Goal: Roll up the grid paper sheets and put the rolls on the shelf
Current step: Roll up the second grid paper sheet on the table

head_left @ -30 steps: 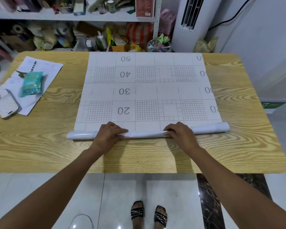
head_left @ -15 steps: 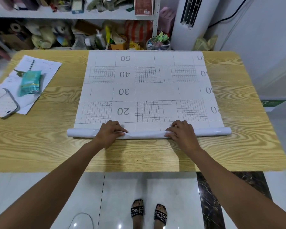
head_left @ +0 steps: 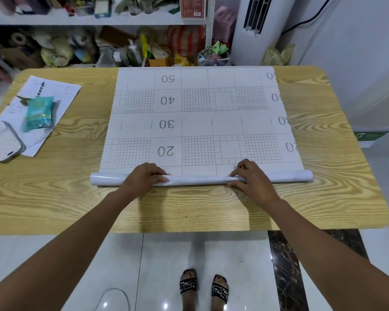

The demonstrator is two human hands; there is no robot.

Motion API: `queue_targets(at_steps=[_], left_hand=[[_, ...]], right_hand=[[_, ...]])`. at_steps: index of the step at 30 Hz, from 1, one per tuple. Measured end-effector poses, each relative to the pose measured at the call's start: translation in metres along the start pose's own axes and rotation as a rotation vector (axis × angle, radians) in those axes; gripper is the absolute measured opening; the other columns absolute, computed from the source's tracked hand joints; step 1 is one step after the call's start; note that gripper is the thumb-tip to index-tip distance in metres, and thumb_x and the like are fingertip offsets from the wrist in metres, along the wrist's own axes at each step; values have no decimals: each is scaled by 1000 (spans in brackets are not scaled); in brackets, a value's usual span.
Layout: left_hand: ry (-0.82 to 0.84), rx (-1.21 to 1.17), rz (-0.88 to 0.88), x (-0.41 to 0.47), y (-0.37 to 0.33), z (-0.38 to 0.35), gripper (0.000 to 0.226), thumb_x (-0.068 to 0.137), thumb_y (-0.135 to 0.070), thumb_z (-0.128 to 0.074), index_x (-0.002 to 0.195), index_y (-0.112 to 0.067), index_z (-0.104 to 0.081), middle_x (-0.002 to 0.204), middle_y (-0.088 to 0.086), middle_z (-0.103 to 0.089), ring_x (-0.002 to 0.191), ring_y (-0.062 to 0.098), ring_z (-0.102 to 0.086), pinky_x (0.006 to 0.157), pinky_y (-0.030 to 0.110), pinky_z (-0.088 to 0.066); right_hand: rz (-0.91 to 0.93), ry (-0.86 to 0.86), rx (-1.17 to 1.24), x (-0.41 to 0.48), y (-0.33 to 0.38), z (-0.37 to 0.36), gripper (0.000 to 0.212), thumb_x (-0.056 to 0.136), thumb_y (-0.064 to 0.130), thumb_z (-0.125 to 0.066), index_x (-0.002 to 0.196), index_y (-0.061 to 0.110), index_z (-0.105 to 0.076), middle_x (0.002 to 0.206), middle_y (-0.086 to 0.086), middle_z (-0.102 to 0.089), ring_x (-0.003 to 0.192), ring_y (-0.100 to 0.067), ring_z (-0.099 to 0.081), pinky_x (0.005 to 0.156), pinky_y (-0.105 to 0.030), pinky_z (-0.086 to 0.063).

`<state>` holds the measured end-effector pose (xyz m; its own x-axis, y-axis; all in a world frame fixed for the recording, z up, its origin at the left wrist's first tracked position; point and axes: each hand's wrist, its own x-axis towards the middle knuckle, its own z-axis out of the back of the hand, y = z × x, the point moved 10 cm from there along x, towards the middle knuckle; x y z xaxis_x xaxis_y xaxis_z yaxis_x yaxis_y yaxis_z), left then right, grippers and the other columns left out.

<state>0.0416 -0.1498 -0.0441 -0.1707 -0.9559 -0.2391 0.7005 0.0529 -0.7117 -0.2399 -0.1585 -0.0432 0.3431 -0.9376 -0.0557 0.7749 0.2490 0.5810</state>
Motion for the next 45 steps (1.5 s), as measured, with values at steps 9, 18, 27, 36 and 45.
queue_targets(at_steps=[9, 18, 27, 36, 45], left_hand=[[-50, 283, -242, -6, -17, -6, 45, 73, -31, -72, 111, -9, -63, 84, -8, -48, 81, 5, -32, 69, 15, -30], [-49, 219, -140, 2, -6, -7, 24, 81, -19, -68, 102, -8, -68, 81, -1, -57, 82, 14, -45, 66, 12, -30], [60, 245, -114, 4, 4, -12, 31, 87, -31, -53, 111, -15, -64, 85, -3, -59, 82, 18, -53, 73, 31, -40], [-44, 488, -318, -15, -13, -23, 56, 63, -15, -82, 111, -15, -54, 97, 14, -54, 79, 29, -52, 66, 35, -40], [-125, 397, -257, -10, -13, -13, 32, 74, -25, -59, 101, -11, -68, 72, 3, -62, 71, 18, -44, 61, 32, -33]], right_hand=[[-9, -21, -6, 7, -3, 7, 21, 76, 29, -74, 87, 10, -71, 94, 2, -56, 86, -19, -51, 81, -38, -43], [7, -58, -283, 3, 5, 6, 50, 79, 59, -52, 109, 22, -65, 104, 0, -56, 94, -24, -48, 79, -33, -32], [77, -53, -196, 5, 16, 0, 29, 76, 37, -74, 97, 18, -68, 94, -3, -59, 79, -24, -55, 68, -39, -46], [68, -72, -190, 4, 13, -4, 33, 78, 50, -58, 87, 21, -70, 92, 0, -61, 78, -24, -52, 63, -37, -47], [31, -64, -229, 5, 9, 0, 28, 83, 40, -55, 91, 19, -71, 99, 1, -59, 86, -21, -59, 87, -42, -33]])
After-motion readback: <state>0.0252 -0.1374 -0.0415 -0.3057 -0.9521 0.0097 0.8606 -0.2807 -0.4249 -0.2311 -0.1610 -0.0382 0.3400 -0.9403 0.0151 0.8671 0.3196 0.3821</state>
